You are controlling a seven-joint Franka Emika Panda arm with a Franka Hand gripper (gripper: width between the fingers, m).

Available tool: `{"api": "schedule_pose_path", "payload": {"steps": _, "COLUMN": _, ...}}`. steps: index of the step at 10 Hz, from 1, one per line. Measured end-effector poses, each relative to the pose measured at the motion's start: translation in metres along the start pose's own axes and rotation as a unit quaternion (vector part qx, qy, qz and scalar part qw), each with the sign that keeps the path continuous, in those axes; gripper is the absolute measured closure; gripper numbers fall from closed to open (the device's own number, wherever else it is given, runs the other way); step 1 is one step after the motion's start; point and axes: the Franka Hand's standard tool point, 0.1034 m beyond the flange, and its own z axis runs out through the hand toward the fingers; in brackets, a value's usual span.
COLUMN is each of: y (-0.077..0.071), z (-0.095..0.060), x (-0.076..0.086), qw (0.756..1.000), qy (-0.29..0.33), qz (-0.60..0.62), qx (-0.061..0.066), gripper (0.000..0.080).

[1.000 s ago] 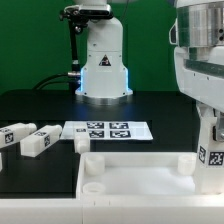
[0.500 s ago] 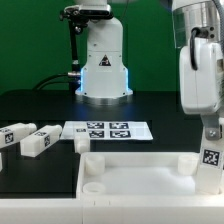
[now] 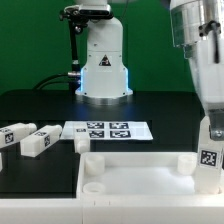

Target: Assemble desk

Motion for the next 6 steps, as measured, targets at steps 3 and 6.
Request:
{"api": "schedule_pose_path", "payload": {"steps": 3, "y": -0.0011, "z": 0.0000, "x": 0.0031, "qw": 0.969, "qy": -0.005, "qz": -0.247, "qx": -0.011, "gripper": 0.0154}}
{"api": "schedule_pose_path", "payload": {"steps": 6, "y": -0.0017, "z": -0.0001, "x": 0.0047, "qw": 0.942, "qy": -0.004, "qz": -0.335, "qx": -0.011, "gripper": 0.0150}}
